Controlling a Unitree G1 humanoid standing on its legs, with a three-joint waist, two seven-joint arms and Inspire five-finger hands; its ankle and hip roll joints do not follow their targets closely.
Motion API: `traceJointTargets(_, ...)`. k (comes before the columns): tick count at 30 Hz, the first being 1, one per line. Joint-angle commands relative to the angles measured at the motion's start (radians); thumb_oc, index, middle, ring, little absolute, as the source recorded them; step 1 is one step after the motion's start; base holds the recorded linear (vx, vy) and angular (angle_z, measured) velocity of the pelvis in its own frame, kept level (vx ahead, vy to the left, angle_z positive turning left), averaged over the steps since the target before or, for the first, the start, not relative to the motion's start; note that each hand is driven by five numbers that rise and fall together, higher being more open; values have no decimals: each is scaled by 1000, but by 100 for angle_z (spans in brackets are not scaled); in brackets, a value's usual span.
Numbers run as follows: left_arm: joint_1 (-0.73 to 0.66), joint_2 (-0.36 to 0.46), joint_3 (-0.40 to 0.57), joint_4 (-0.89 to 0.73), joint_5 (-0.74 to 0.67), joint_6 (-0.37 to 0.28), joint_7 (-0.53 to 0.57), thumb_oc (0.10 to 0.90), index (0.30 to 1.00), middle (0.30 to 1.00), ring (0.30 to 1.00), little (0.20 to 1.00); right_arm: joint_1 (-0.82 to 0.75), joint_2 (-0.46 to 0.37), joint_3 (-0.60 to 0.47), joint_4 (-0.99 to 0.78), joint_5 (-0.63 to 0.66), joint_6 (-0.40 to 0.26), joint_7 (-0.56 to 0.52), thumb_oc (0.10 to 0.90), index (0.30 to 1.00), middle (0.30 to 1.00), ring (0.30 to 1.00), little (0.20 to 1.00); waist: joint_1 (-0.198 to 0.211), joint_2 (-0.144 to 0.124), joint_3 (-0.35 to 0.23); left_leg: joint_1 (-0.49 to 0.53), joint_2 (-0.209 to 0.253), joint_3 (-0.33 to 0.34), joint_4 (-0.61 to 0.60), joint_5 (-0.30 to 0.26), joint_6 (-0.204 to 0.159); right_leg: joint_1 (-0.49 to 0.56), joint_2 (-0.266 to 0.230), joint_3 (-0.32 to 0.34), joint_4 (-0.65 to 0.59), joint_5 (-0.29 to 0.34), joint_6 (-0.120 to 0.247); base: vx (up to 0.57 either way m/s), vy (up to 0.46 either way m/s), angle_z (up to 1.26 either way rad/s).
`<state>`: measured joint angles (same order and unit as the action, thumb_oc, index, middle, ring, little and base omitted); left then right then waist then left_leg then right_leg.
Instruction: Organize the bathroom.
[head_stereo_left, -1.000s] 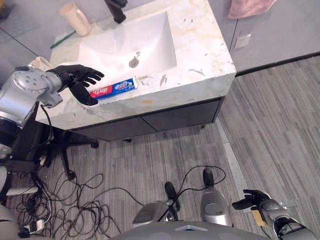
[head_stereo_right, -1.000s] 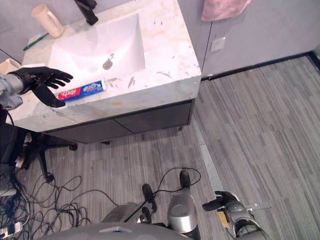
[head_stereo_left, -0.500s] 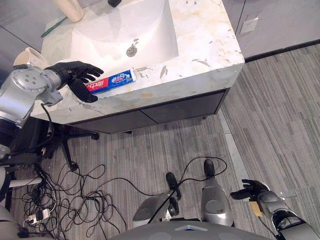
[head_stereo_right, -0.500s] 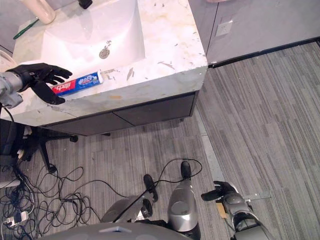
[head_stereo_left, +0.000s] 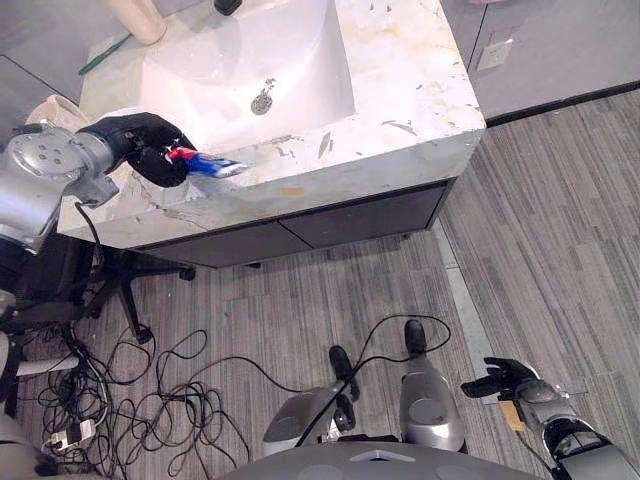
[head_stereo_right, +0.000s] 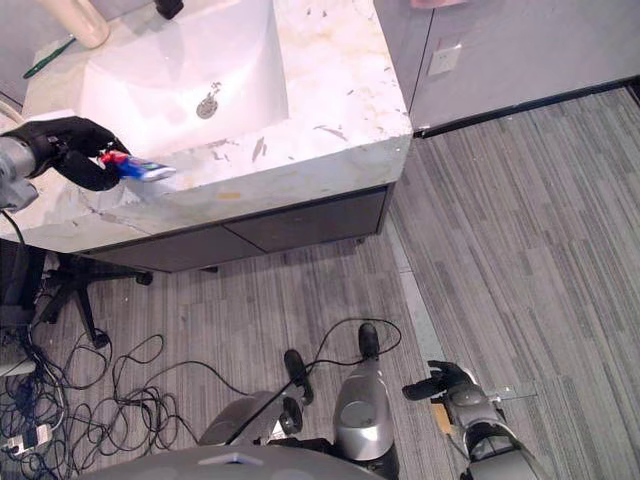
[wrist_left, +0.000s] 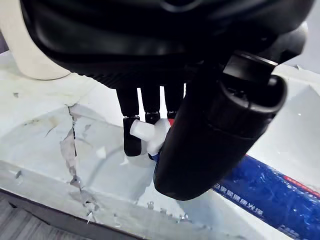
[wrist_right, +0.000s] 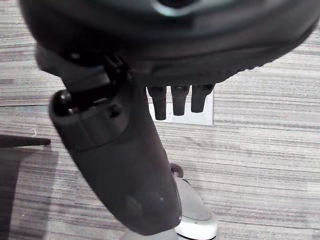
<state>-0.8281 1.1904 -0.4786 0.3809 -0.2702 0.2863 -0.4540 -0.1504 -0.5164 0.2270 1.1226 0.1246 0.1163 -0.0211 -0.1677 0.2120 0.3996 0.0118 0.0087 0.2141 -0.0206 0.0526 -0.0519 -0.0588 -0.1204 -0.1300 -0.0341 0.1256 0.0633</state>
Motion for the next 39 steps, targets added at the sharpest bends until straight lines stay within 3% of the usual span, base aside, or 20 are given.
traceJointTargets(1,8,81,147,7,-22,-8,41,400,300,300,300,300,71,-39,0,8,-6,-2,-20,800,900,900,900,900,2,-9,-83,-54,113,15,208,-10,-28,-61,-27,84,71,-113,40,0,0,0)
traceJointTargets(2,16,79,156,6,-59,3,50,400,300,300,300,300,73,-37,-2,10,-5,-8,-22,800,900,900,900,900,2,-11,-85,-52,113,16,206,-11,-27,-59,-27,84,70,-114,40,0,0,0)
traceJointTargets(4,43,48,204,-21,-299,53,73,400,300,300,300,300,82,-28,-26,3,99,-23,-52,800,900,900,900,900,4,-29,-94,-43,114,21,200,-20,-24,-50,-25,83,65,-113,41,20,-49,2)
traceJointTargets(6,52,42,216,-31,-345,54,88,400,300,300,300,300,83,-27,-31,1,129,-25,-60,800,900,900,900,900,3,-32,-95,-40,115,23,199,-22,-23,-48,-24,83,63,-113,42,18,-39,-1)
traceJointTargets(7,93,-3,275,-78,-462,62,136,400,300,300,300,300,97,-23,-93,1,225,-56,-98,800,900,900,900,900,1,-46,-102,-32,118,26,195,-25,-22,-40,-18,84,57,-111,41,27,-42,1)
traceJointTargets(10,159,-71,373,-190,-555,79,211,400,300,300,300,300,124,-22,-221,-22,387,-103,-99,800,900,900,900,900,-4,-78,-117,-18,126,29,194,-37,-19,-27,-9,86,49,-109,43,52,-85,1)
traceJointTargets(12,179,-110,411,-256,-576,82,240,400,300,300,300,300,132,-40,-305,-69,493,-149,-109,800,900,900,900,900,-7,-106,-130,-9,135,28,194,-50,-17,-17,-4,87,46,-108,44,44,-122,0)
traceJointTargets(15,172,-144,438,-304,-585,90,269,400,300,300,300,300,129,-95,-431,-137,593,-169,-154,800,900,900,900,900,-12,-138,-155,0,145,28,194,-60,-21,-4,7,91,37,-106,44,54,-115,-8)
traceJointTargets(21,94,-151,423,-312,-611,95,307,400,300,300,300,300,67,-269,-567,-317,593,-227,-177,800,900,900,900,900,-15,-167,-190,22,154,31,191,-84,-26,21,17,95,24,-107,44,52,-52,-11)
traceJointTargets(22,63,-155,411,-300,-626,72,340,400,300,300,300,300,25,-337,-594,-427,535,-256,-176,800,900,900,900,900,-19,-169,-204,33,155,35,183,-97,-28,28,19,96,22,-116,46,32,-1,-5)
traceJointTargets(23,53,-156,408,-297,-632,74,347,400,300,300,300,300,12,-355,-599,-453,528,-243,-175,800,900,900,900,900,-19,-169,-206,36,154,36,182,-100,-27,29,20,97,22,-118,47,35,6,-3)
traceJointTargets(27,-24,-159,375,-251,-653,64,394,400,300,300,300,300,-89,-444,-579,-603,435,-249,-156,800,900,900,900,900,-16,-171,-222,44,150,45,169,-113,-26,28,20,103,21,-123,51,18,6,-8)
traceJointTargets(28,-66,-156,356,-218,-680,66,408,400,300,300,300,300,-167,-482,-530,-707,375,-255,-116,800,900,900,900,900,-13,-171,-231,51,149,53,158,-116,-25,28,22,103,21,-126,52,10,3,-5)
traceJointTargets(31,-99,-154,336,-178,-703,54,404,400,300,300,300,300,-250,-516,-466,-791,350,-253,-59,800,900,900,900,900,-11,-171,-236,61,147,58,144,-119,-24,31,22,101,18,-126,54,-3,2,-7)
traceJointTargets(35,-120,-158,324,-146,-753,29,397,400,300,300,300,300,-360,-540,-354,-885,261,-244,8,800,900,900,900,900,-4,-172,-243,70,143,63,125,-113,-22,29,22,100,15,-120,53,-4,2,-4)
traceJointTargets(39,-120,-194,311,-126,-787,20,382,400,300,300,300,300,-522,-517,-174,-968,171,-207,38,800,900,900,900,900,12,-173,-254,83,141,61,112,-110,-20,33,22,100,9,-117,51,0,0,0)
